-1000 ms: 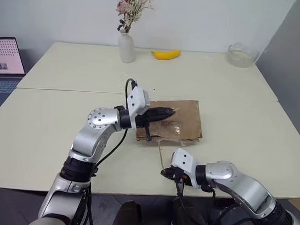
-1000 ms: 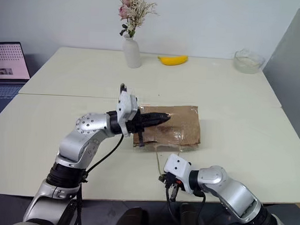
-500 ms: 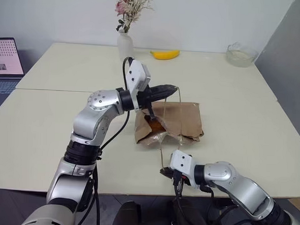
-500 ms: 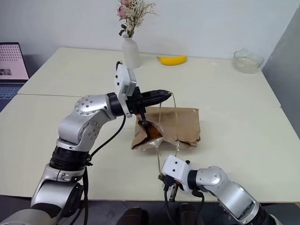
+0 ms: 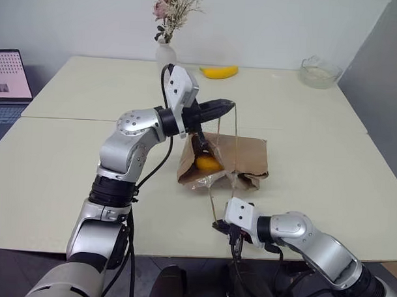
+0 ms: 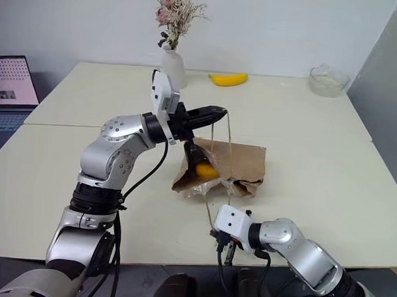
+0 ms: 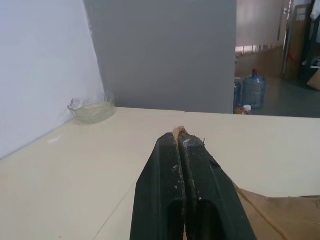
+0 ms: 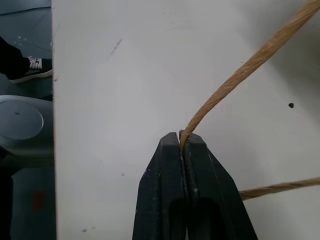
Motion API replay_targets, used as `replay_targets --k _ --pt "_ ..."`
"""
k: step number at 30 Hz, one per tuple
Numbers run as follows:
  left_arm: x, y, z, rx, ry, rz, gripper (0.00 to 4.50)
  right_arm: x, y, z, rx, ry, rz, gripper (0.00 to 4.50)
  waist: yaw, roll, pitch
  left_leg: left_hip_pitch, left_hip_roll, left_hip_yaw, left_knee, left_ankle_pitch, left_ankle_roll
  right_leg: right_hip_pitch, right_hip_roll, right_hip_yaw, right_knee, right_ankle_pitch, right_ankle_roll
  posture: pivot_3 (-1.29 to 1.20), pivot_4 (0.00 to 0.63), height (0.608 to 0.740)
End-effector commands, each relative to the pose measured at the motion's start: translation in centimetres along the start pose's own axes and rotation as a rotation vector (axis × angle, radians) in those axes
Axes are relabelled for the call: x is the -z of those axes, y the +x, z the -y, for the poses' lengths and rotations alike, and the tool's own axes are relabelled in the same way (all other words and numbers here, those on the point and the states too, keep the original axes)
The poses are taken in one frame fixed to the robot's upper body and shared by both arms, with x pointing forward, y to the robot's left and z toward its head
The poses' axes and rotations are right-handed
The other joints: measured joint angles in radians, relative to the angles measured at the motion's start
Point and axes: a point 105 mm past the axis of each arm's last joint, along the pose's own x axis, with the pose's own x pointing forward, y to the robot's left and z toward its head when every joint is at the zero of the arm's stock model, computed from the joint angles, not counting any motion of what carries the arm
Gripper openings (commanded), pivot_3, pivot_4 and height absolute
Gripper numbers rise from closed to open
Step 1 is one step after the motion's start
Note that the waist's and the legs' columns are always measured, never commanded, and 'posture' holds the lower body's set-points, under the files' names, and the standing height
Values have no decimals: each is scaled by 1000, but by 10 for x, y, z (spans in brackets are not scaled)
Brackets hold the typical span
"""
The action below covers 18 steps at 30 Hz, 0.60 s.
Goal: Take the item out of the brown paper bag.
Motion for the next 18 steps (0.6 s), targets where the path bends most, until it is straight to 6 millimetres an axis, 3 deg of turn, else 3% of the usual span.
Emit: replay_targets --k 1,18 --pt "-50 -7 -18 -88 108 165 0 27 5 -8 -35 69 -102 31 0 0 0 0 0 0 0 0 0 0 0 0 0 0 0 0 150 740" --pt "-51 -9 -20 -108 107 203 0 26 5 -8 -38 54 -103 31 0 -1 -1 0 0 0 0 0 0 1 0 0 0 0 0 0 150 740"
